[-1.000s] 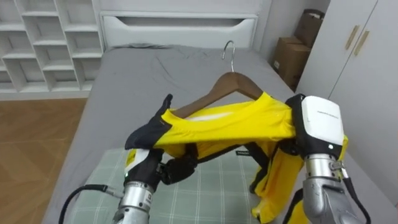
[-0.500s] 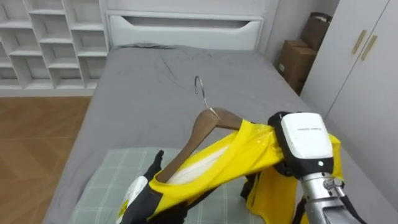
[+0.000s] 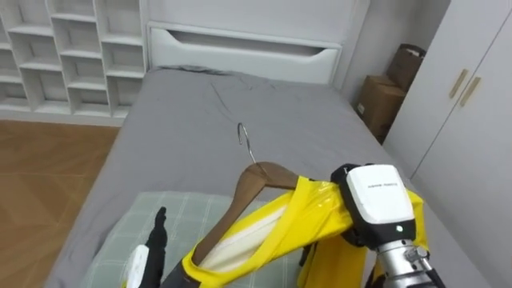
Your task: Hang clothes
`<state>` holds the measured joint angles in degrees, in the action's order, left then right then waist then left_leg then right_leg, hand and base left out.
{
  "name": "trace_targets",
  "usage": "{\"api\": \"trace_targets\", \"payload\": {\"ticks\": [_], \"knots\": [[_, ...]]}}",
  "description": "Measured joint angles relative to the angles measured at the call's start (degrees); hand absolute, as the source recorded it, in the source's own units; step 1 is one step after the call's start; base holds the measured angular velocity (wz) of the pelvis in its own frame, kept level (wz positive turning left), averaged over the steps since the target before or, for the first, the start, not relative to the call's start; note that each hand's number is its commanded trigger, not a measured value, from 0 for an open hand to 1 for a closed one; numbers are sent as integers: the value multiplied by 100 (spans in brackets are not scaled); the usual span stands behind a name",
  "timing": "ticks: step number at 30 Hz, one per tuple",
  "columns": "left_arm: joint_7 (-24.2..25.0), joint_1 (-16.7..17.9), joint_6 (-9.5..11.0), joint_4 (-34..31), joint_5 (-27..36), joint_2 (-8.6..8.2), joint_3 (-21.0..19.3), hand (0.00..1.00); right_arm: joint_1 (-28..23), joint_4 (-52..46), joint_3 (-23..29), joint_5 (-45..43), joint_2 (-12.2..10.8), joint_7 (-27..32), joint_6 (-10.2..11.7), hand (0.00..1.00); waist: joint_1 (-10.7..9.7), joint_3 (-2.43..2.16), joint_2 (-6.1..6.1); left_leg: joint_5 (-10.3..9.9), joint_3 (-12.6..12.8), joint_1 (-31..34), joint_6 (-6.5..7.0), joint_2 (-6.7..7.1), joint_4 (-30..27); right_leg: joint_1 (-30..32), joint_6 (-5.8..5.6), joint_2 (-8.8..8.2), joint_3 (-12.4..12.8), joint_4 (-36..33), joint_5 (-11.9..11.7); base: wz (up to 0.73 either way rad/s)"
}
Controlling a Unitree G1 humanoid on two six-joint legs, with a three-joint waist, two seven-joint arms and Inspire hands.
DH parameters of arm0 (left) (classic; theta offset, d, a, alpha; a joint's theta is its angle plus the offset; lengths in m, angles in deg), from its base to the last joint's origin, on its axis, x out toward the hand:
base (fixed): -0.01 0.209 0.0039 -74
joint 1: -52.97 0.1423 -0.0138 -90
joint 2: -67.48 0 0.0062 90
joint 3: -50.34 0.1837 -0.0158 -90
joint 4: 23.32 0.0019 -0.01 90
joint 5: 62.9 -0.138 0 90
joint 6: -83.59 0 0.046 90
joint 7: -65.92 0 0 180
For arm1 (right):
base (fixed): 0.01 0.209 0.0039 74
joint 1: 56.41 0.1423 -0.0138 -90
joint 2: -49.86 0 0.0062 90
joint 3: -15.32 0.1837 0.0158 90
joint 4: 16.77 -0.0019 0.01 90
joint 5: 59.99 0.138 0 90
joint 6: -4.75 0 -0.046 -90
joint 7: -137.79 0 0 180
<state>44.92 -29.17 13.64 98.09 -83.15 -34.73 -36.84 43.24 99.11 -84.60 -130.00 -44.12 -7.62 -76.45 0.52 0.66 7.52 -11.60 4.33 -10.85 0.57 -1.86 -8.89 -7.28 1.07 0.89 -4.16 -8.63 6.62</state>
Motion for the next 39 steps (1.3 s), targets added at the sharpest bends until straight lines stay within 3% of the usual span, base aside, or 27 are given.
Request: {"api": "trace_targets", "payload": {"ticks": [2, 9, 14, 20, 24, 26, 30, 31, 33, 35, 37, 39], "knots": [[-21, 7, 9, 37, 8, -149, -306, 0, -6, 38, 0, -36, -102, 39, 0, 100, -2, -5, 11, -15, -1, 1, -24, -30, -8, -2, 11, 23, -10, 5, -7, 0], [-98, -18, 137, 426, 29, -179, -553, 0, -253, 40, 0, -290, -134, 179, 77, 100, -10, -6, 18, -38, -84, -19, -64, -89, -40, -36, 63, 69, -74, 0, -38, 5], [-296, 42, 323, 587, -28, -301, -726, 0, -306, 40, 1, -621, -257, 510, 118, 100, -3, -13, 35, -68, -127, -54, -111, -137, -40, -92, 73, 115, -73, -6, -45, 4], [-366, 61, 578, 644, -67, -318, -722, 0, -306, 29, 105, -660, -268, 608, 288, 100, -25, -3, 19, -69, -111, -55, -130, -148, -56, -98, 74, 127, -53, -2, -44, 0], [-216, 38, 585, 571, -24, -334, -541, 0, -305, -99, 262, -659, -221, 608, 389, 100, -28, 5, -20, -69, -2, -50, -127, -132, -52, -65, 81, 118, 2, 4, -36, -14], [63, -13, 577, 559, 127, -325, -393, 0, -304, -251, 352, -659, -100, 607, 461, 100, -50, -13, -67, -70, 66, 27, -123, -113, -56, 7, 83, 105, 95, 6, -28, -14], [646, -79, 309, 243, 234, -300, -48, 0, -304, -252, 704, -658, 14, 593, 611, 100, -75, -72, -170, -50, 140, 146, -96, -95, -73, 178, 82, 83, 137, -33, -29, -8], [859, -81, 180, 106, 323, -284, 93, 0, -300, -252, 762, -657, 57, 593, 617, 100, -72, -104, -241, -49, 173, 177, -94, -92, -72, 242, 78, 49, 133, -71, -27, -9], [1176, -84, -63, -176, 506, -231, 332, 0, -285, -280, 806, -644, 167, 575, 615, 100, -113, -124, -301, -36, 186, 222, -76, -70, -67, 322, 67, 16, 107, -138, 1, -3], [1582, -93, -317, -580, 614, -128, 548, 0, -265, -506, 930, -641, 237, 424, 613, 100, -168, -119, -314, -17, 204, 262, -63, -48, -61, 445, 63, 13, 118, -238, 45, -2], [1852, -147, -446, -751, 619, -13, 696, 0, -209, -534, 959, -640, 265, 395, 611, 100, -174, -113, -323, -17, 241, 257, -63, -51, -64, 447, 63, 12, 157, -227, 46, -9], [2048, -169, -621, -1012, 701, 109, 868, 0, -158, -558, 965, -587, 313, 395, 609, 100, -182, -83, -355, -17, 261, 265, -63, -49, -51, 448, 49, 6, 169, -221, 54, -4]]}}
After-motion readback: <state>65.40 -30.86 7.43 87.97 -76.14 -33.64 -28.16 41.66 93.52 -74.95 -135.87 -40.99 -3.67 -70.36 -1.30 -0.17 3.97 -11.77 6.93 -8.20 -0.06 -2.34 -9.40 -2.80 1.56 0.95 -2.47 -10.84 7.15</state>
